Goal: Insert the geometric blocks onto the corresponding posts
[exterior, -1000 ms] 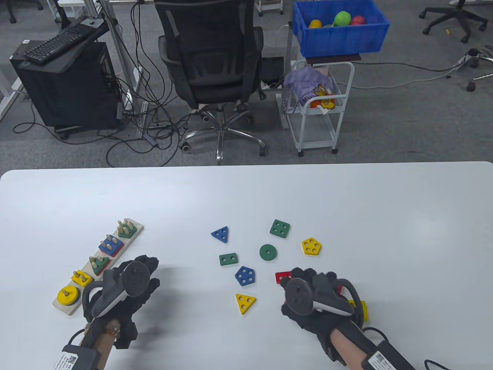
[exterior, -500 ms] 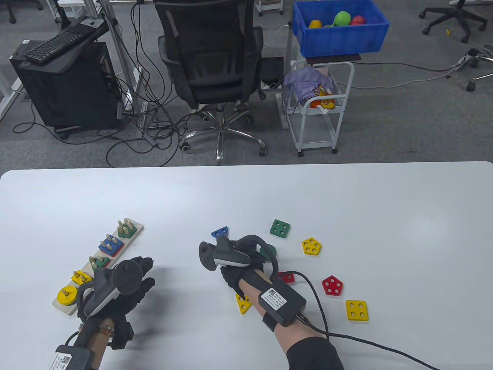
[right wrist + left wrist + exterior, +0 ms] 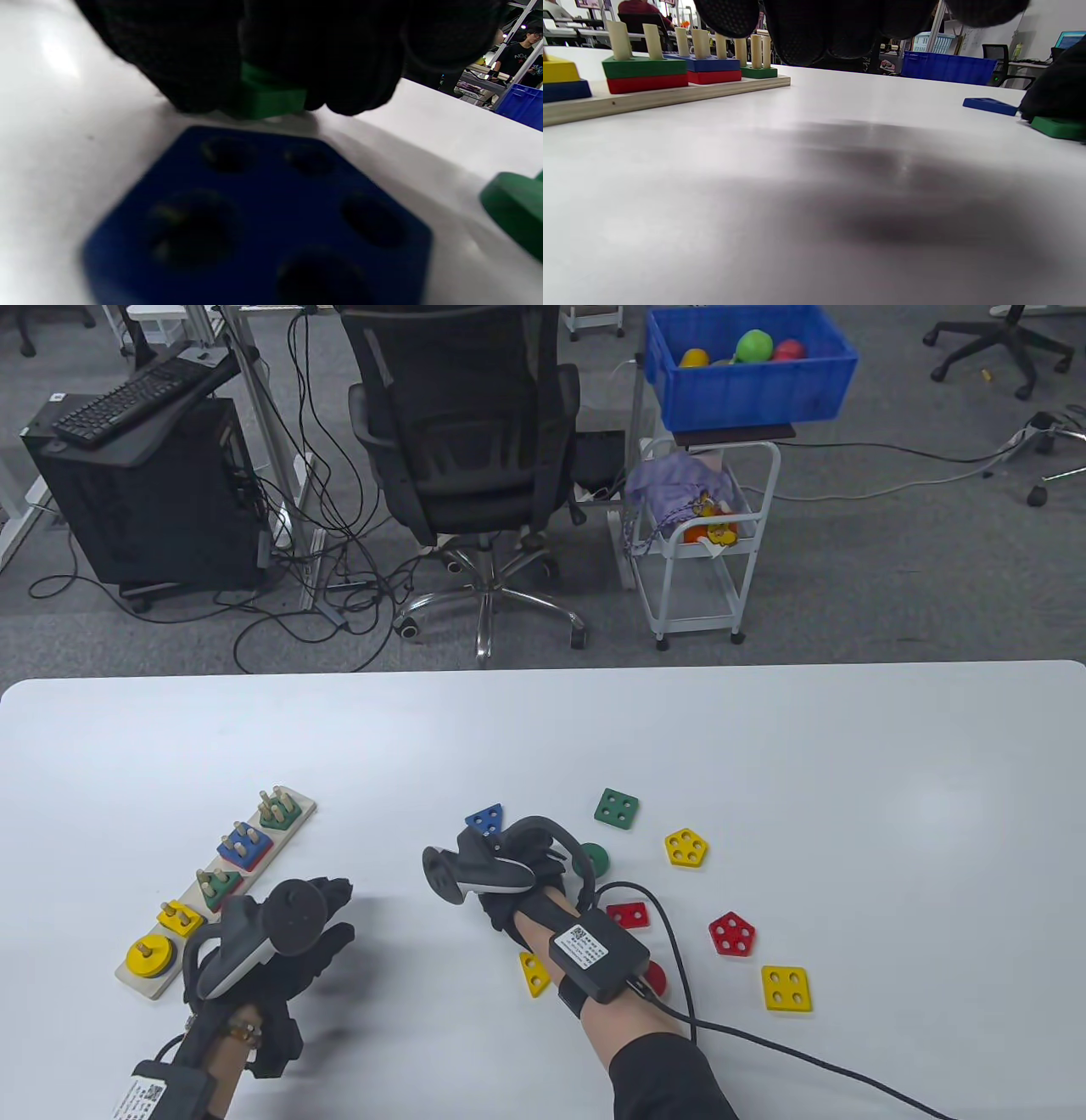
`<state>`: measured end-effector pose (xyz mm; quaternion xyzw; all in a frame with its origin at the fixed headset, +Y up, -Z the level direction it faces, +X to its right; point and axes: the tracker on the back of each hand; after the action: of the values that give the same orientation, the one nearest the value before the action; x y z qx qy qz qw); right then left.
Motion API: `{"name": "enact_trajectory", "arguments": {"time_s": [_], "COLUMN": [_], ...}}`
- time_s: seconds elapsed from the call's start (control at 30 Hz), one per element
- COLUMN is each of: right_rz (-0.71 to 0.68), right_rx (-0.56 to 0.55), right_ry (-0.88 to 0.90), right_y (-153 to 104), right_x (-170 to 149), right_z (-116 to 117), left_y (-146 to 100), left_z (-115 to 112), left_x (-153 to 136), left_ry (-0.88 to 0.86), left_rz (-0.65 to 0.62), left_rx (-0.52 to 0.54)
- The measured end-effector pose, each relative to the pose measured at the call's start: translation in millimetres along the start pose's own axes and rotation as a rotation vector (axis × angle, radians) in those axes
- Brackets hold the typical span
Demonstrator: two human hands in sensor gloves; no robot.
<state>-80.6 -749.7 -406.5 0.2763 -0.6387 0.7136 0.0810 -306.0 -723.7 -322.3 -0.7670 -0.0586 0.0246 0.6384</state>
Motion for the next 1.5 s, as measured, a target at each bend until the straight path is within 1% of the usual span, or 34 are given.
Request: {"name": "enact_trajectory", "arguments": {"time_s": [0.07, 0.13, 0.2, 0.23, 0.27, 0.3, 0.33, 0.37, 0.4, 0.47, 0.53, 0.57, 0.6, 0.67, 0.73, 0.77, 0.8, 0.87, 0.93, 0.97, 1.0, 1.03, 1.07, 1.1, 1.17, 1.27, 1.33, 1.37, 1.4, 1.43, 1.47, 1.5], "right_rz": [-0.031, -0.068, -0.125, -0.139, -0.164, -0.195, -0.207, -0.230, -0.247, -0.273, -0.279, -0.275, -0.269, -0.262, -0.251, -0.249, -0.239, -0.225, -0.179, -0.162, -0.121, -0.099, -0.048, -0.026, 0.018, 0.097, 0.153, 0.180, 0.198, 0.214, 0.245, 0.257], "right_rx": [-0.067, -0.129, -0.222, -0.253, -0.311, -0.385, -0.406, -0.446, -0.488, -0.544, -0.601, -0.620, -0.654, -0.675, -0.678, -0.666, -0.620, -0.564, -0.450, -0.431, -0.402, -0.389, -0.356, -0.341, -0.333, -0.306, -0.272, -0.237, -0.168, -0.134, -0.127, -0.142], "right_ry": [0.052, 0.107, 0.200, 0.231, 0.295, 0.373, 0.401, 0.458, 0.497, 0.534, 0.562, 0.558, 0.534, 0.559, 0.540, 0.528, 0.509, 0.492, 0.450, 0.435, 0.410, 0.399, 0.386, 0.384, 0.415, 0.412, 0.408, 0.417, 0.452, 0.484, 0.537, 0.554], "right_y": [-10, -20, -36, -41, -50, -61, -65, -73, -80, -91, -100, -102, -105, -109, -113, -114, -116, -118, -122, -124, -129, -131, -140, -144, -164, -196, -211, -217, -224, -228, -236, -239], "right_x": [2, 5, 10, 11, 13, 16, 17, 20, 22, 25, 26, 26, 23, 21, 19, 18, 16, 11, -4, -9, -22, -29, -46, -53, -78, -107, -124, -133, -143, -148, -157, -160], "right_z": [-13, -26, -45, -50, -57, -64, -67, -71, -73, -76, -79, -79, -80, -80, -82, -82, -83, -81, -72, -68, -61, -57, -47, -42, -28, -11, -1, 6, 13, 18, 25, 27], "left_y": [0, -1, -2, -2, -3, -2, -2, -1, -1, -1, -2, -2, -2, -3, -3, -3, -3, -3, -4, -4, -5, -5, -6, -7, -10, -16, -17, -18, -17, -17, -16, -15], "left_z": [0, 1, 4, 4, 5, 3, 1, -2, -5, -12, -16, -17, -19, -22, -24, -24, -21, -15, -5, -1, 5, 8, 14, 18, 30, 43, 46, 46, 43, 41, 36, 34], "left_x": [0, 1, 3, 4, 5, 7, 9, 12, 15, 22, 28, 30, 34, 40, 43, 43, 41, 35, 20, 14, 4, -2, -13, -19, -39, -63, -75, -84, -92, -98, -107, -111], "left_ry": [-0.075, -0.159, -0.304, -0.369, -0.480, -0.598, -0.669, -0.782, -0.859, -1.036, -1.165, -1.220, -1.322, -1.466, -1.525, -1.517, -1.453, -1.336, -1.159, -1.097, -1.005, -0.953, -0.867, -0.818, -0.668, -0.501, -0.443, -0.418, -0.390, -0.380, -0.372, -0.362], "left_rz": [-0.017, -0.050, -0.089, -0.103, -0.124, -0.155, -0.185, -0.239, -0.273, -0.331, -0.374, -0.389, -0.390, -0.385, -0.378, -0.370, -0.342, -0.281, -0.192, -0.172, -0.132, -0.109, -0.071, -0.044, 0.040, 0.153, 0.221, 0.256, 0.290, 0.310, 0.352, 0.375], "left_rx": [-0.002, 0.033, 0.049, 0.045, 0.029, -0.015, -0.055, -0.137, -0.196, -0.345, -0.428, -0.448, -0.488, -0.549, -0.552, -0.540, -0.478, -0.355, -0.182, -0.130, -0.058, -0.022, 0.039, 0.078, 0.179, 0.268, 0.290, 0.291, 0.271, 0.259, 0.263, 0.265]}}
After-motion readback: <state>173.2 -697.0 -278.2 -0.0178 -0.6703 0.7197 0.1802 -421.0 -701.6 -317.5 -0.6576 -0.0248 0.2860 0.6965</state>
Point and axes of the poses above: the tracker on the back of each hand, its own x axis roughly to the thumb side, its own y axis roughly from the wrist to the fingertips, z = x × y
